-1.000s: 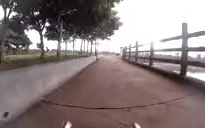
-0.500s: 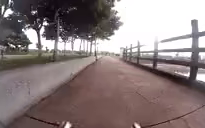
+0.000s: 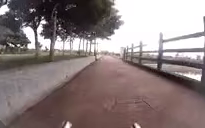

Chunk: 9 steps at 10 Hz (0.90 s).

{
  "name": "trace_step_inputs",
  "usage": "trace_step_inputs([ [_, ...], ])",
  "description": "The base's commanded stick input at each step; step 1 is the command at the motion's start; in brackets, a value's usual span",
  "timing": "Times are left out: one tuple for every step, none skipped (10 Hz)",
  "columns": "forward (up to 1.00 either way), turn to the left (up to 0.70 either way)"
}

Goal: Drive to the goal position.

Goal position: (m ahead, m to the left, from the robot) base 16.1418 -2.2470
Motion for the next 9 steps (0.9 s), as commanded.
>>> trace_step_inputs([
  [0.70, 0.00],
  [0.70, 0.00],
  [0.70, 0.00],
  [0.70, 0.00],
  [0.70, 0.00],
  [0.70, 0.00],
  [0.70, 0.00],
  [0.70, 0.00],
  [0.70, 0.00],
])
